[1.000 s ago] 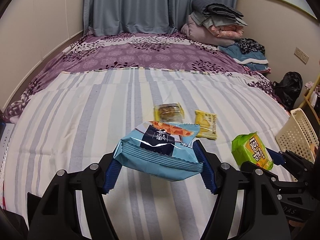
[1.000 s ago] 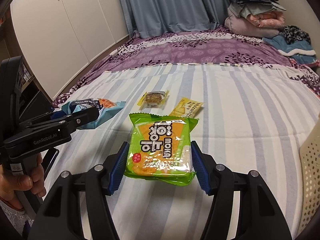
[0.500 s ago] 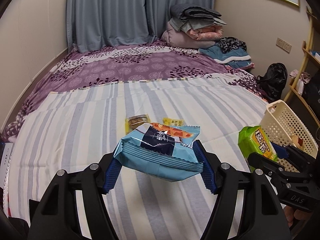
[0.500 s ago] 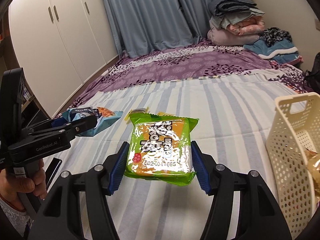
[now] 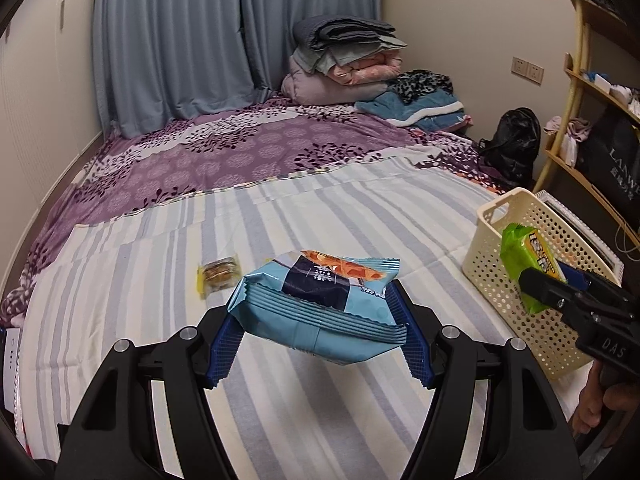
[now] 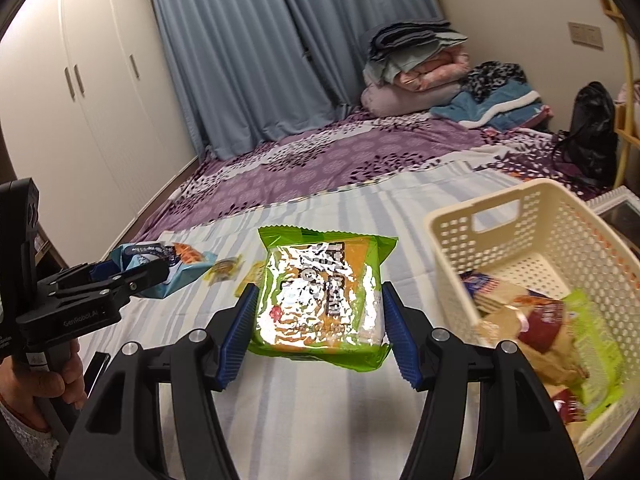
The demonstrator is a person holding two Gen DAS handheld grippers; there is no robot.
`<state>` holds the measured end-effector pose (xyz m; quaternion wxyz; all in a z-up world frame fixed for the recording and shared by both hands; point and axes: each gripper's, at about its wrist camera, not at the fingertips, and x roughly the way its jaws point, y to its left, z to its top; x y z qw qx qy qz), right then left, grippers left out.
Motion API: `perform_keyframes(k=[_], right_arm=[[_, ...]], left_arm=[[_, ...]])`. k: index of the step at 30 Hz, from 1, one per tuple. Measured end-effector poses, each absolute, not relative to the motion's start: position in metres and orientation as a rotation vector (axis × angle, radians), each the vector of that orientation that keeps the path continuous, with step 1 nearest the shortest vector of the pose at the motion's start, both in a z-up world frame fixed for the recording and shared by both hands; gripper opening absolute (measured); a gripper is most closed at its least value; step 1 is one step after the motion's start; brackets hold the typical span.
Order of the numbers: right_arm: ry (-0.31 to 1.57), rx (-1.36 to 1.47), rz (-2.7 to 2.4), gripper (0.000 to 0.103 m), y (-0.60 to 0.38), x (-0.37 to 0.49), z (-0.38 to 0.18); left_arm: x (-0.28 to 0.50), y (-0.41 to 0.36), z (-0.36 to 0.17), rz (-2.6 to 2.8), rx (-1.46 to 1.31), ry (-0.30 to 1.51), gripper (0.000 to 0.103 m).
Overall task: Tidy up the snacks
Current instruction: 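Lift both packs and carry them toward the basket, then lower both packs into the basket and open both tools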
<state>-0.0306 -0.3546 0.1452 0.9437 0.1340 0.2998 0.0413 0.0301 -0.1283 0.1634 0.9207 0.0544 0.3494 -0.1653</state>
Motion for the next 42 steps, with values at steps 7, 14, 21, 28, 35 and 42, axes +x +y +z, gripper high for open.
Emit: perform_keyframes(k=[7, 14, 21, 28, 35, 42], right_arm=[[0.581, 0.303, -0.027, 0.061, -0.403, -0.051, 0.145], [0.583, 0.334, -0.149, 0.061, -0.452, -0.068, 0.136], [0.603, 0.401, -0.228, 0.070, -0.489, -0.080, 0.124], [0.596, 0.419, -0.249, 0.075, -0.502, -0.090, 0.119], [0.607, 0.422, -0.225, 0.075, -0.504, -0.094, 0.113], [0.602, 0.413, -0.212, 0.075, -0.505, -0.098, 0.114]], left_arm=[[0.027, -0.163, 0.165, -0.398, 0.158, 0.712, 0.069], [0.022, -0.198, 0.171, -0.464, 0.204, 0.700, 0.065], [0.018, -0.224, 0.172, -0.516, 0.222, 0.709, 0.064], [0.016, -0.248, 0.181, -0.567, 0.220, 0.709, 0.064], [0.015, -0.279, 0.195, -0.629, 0.222, 0.694, 0.064], [0.017, -0.319, 0.211, -0.704, 0.227, 0.665, 0.063]])
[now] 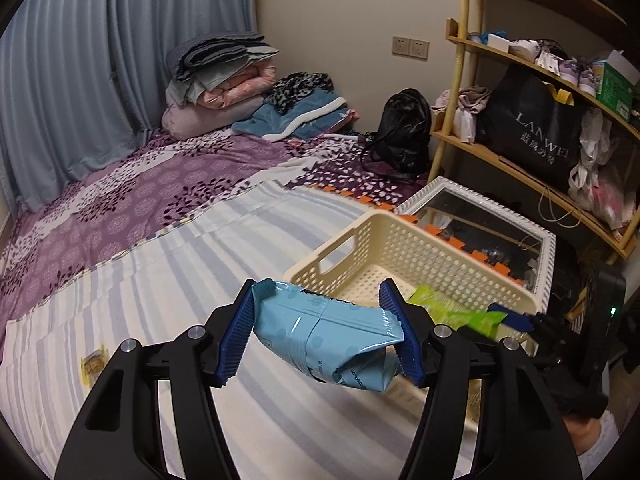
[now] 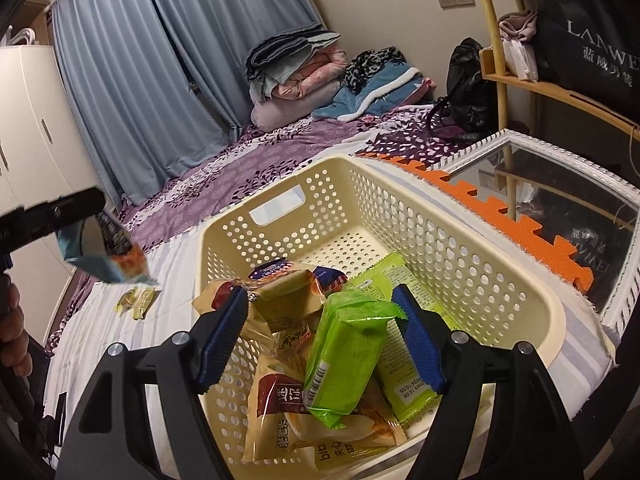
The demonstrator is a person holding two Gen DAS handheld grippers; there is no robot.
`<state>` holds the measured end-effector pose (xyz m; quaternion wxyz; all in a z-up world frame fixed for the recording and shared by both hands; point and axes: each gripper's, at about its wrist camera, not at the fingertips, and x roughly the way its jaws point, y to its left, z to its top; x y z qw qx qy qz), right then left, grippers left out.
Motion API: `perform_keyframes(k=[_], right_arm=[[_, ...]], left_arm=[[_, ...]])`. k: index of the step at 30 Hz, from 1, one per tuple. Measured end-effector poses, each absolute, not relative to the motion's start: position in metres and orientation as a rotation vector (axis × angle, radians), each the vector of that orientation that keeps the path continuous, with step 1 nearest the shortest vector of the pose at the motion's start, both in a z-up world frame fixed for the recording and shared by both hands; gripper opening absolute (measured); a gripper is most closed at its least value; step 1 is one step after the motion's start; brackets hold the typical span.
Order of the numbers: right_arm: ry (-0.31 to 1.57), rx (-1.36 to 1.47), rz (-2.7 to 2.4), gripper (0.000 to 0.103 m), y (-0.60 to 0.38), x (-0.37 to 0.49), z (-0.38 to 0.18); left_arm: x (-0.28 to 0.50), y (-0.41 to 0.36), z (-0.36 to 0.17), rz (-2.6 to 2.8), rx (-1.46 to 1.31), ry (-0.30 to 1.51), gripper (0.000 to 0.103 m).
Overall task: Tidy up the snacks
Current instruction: 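Lower both packs into the basket and open both tools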
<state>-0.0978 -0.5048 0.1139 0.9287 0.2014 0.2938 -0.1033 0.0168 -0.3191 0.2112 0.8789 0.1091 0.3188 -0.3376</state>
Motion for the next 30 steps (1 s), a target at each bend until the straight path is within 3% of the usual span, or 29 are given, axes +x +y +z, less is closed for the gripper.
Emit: perform_keyframes(k=[11, 12, 14, 15, 30], right_arm=[[0.575, 0.444, -0.230, 0.074, -0.517, -0.108, 0.115], [0.570, 0.448, -0.236, 0.075, -0.519, -0.109, 0.116], [0.559, 0.444, -0.247, 0.075, -0.520, -0.111, 0.117], [0.553, 0.436, -0.253, 0.074, -0.520, -0.113, 0.118], [0.544, 0.392, -0.237, 0.075, -0.510, -0.108, 0.124]], left_arm=[[0.031, -0.378, 0.196, -0.789, 0.224, 0.707, 0.064], [0.033, -0.382, 0.193, -0.798, 0.218, 0.721, 0.067], [0.037, -0.385, 0.188, -0.793, 0.207, 0.738, 0.086], [0.039, -0.385, 0.186, -0.773, 0.207, 0.737, 0.088], [0.041, -0.367, 0.164, -0.743, 0.255, 0.814, 0.096]])
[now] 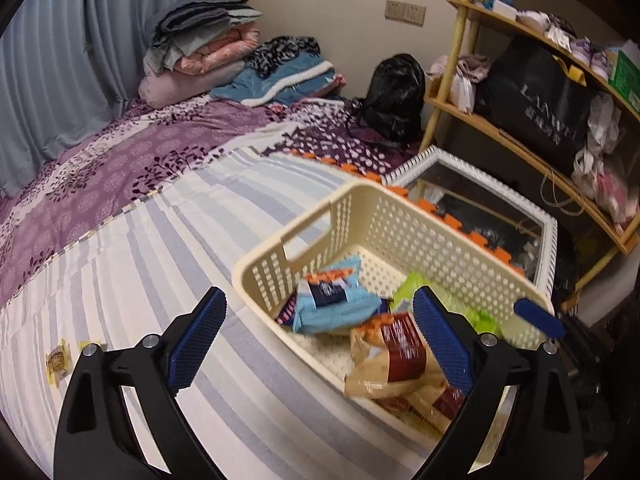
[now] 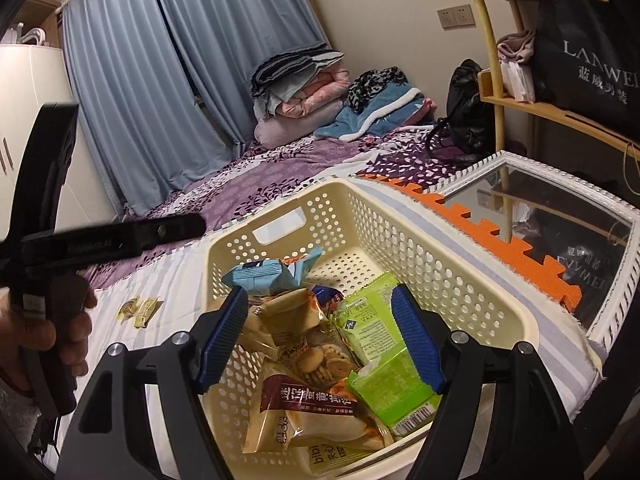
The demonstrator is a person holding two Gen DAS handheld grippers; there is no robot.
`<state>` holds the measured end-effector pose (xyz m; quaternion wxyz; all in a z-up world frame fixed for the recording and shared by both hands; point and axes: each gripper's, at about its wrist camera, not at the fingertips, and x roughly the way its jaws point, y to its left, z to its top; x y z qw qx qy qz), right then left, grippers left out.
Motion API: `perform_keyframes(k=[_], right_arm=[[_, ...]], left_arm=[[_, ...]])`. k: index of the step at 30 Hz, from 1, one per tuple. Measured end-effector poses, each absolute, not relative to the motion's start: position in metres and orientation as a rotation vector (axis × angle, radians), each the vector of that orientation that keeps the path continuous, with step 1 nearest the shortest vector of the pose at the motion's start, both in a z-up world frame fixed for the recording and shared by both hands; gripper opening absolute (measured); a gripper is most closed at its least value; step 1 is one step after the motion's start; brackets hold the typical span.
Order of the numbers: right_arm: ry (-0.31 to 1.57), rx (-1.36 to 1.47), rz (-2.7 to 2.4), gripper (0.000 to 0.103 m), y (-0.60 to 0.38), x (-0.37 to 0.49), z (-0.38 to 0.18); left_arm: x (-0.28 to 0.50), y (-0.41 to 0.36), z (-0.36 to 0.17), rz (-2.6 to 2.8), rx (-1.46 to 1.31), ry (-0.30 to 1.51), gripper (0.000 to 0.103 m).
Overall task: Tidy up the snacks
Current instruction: 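Lower both packs into the basket and open both tools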
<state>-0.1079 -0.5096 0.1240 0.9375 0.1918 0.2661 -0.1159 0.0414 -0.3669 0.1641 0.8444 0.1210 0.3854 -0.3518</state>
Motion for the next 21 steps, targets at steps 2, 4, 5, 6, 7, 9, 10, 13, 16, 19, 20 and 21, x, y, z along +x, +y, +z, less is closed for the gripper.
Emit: perform_keyframes(k=[2, 4, 5, 6, 7, 9, 10, 13, 16, 19, 20, 21], right_arm=[[0.545, 0.403, -0.257, 0.074, -0.514, -0.109, 0.123], [0.540, 0.407, -0.276, 0.074, -0.519, -0.110, 0.124], [0.536, 0.408, -0.286, 0.074, -0.521, -0.112, 0.124], [0.532, 0.409, -0.295, 0.074, -0.524, -0.113, 0.125], [0.529, 0.410, -0.299, 0.075, -0.525, -0.114, 0.125], [0.522, 0.411, -0.308, 0.074, -0.528, -0.115, 0.127], [0.520, 0.411, -0.310, 0.074, -0.529, -0.115, 0.127], [0.516, 0.412, -0.311, 0.074, -0.530, -0.116, 0.127], [0.519, 0.413, -0.311, 0.074, -0.530, -0.117, 0.126], [0.521, 0.416, -0.311, 0.075, -0.529, -0.117, 0.126], [0.521, 0.416, -0.310, 0.075, -0.528, -0.117, 0.126], [0.521, 0.416, -0.307, 0.075, -0.528, -0.117, 0.127]], left_arm=[[0.035, -0.366, 0.157, -0.762, 0.283, 0.833, 0.096], [0.027, -0.367, 0.149, -0.783, 0.314, 0.847, 0.096], [0.024, -0.368, 0.146, -0.788, 0.324, 0.852, 0.096], [0.021, -0.368, 0.143, -0.793, 0.335, 0.859, 0.096], [0.020, -0.370, 0.140, -0.799, 0.342, 0.865, 0.096], [0.017, -0.374, 0.132, -0.788, 0.367, 0.869, 0.096], [0.018, -0.376, 0.127, -0.771, 0.384, 0.872, 0.096], [0.025, -0.378, 0.117, -0.746, 0.375, 0.885, 0.096], [0.038, -0.379, 0.114, -0.707, 0.347, 0.887, 0.096], [0.050, -0.384, 0.111, -0.643, 0.375, 0.873, 0.096], [0.054, -0.386, 0.109, -0.620, 0.391, 0.872, 0.096], [0.059, -0.388, 0.105, -0.599, 0.405, 0.881, 0.096]])
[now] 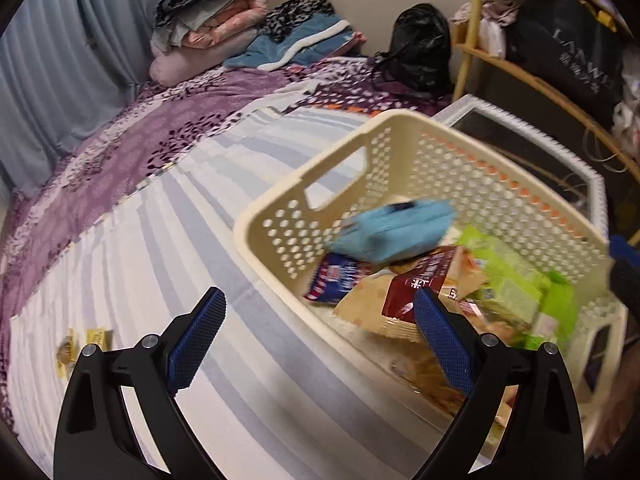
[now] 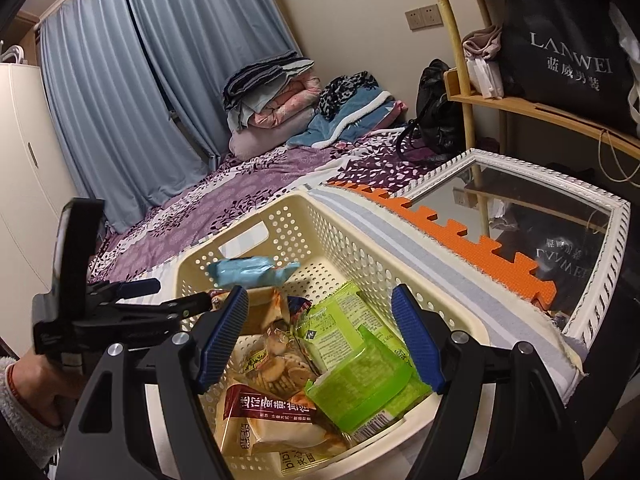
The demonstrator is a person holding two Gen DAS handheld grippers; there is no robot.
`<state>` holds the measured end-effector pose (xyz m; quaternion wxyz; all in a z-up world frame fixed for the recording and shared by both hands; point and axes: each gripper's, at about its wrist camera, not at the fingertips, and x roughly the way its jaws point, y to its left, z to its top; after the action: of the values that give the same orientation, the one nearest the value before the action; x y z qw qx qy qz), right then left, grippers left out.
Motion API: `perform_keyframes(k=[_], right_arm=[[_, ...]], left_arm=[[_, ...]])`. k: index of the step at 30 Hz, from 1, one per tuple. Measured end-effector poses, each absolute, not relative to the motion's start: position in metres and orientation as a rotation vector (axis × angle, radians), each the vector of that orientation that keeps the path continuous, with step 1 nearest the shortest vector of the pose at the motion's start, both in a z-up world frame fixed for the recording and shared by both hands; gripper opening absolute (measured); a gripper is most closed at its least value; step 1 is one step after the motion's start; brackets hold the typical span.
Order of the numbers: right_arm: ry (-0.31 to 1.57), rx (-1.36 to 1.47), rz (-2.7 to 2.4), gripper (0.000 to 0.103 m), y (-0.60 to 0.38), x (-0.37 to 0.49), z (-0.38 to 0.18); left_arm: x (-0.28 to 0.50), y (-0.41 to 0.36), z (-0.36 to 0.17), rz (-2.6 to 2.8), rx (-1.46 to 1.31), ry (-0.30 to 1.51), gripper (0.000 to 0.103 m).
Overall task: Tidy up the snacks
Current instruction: 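Lower both packs into the basket and open both tools, then move both open tools back to the last two snacks on the bed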
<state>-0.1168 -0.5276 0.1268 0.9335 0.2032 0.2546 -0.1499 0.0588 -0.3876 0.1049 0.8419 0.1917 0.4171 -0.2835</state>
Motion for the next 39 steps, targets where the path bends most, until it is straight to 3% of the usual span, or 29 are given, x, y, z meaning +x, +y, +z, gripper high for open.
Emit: perform_keyframes(k=[17, 39], right_arm=[[0.519, 0.387, -0.249, 0.075, -0.501, -0.105, 0.138], [0.583, 0.274, -0.044, 0.075, -0.407, -0.053, 0.148]], left_arm=[[0.062, -0.364, 0.126, -0.619, 0.307, 0.863, 0.096], [0.088, -0.252, 0.128, -0.449, 0.189, 0.855, 0.096]])
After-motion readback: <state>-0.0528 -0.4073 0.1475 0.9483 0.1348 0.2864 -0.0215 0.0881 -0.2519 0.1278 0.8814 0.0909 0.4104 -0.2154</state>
